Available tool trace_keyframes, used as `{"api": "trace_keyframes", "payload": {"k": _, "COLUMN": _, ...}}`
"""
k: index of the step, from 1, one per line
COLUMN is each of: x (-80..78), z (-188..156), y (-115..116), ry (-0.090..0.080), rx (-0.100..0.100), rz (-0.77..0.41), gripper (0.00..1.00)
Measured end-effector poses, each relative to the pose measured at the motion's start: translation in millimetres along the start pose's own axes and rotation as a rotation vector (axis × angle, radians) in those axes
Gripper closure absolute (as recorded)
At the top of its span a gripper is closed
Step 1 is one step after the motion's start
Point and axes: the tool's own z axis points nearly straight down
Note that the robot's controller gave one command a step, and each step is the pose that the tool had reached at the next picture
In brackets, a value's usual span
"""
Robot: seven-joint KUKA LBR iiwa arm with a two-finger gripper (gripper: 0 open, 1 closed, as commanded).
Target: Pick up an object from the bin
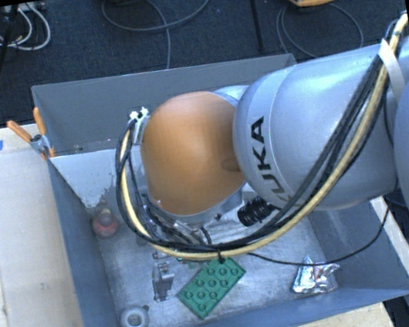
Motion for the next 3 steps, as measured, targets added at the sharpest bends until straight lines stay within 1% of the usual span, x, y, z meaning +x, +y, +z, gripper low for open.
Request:
{"api": "trace_keyframes", "payload": {"k": 1, "x": 24.0, "z": 146, "y": 21, "ry": -0.035, "rx": -0.003, "rz": -0.47, "gripper": 0.0}}
{"api": "trace_keyframes", "payload": {"k": 2, "x": -11.4, "z": 119, "y": 19, "ry": -0.014, "rx": 0.0, "rz": -0.427, "gripper": 0.0}}
{"api": "trace_keyframes", "payload": {"k": 3, "x": 30.1, "z": 121, "y": 21, "ry": -0.005, "rx": 0.001, "rz": -0.905, "gripper": 0.0}}
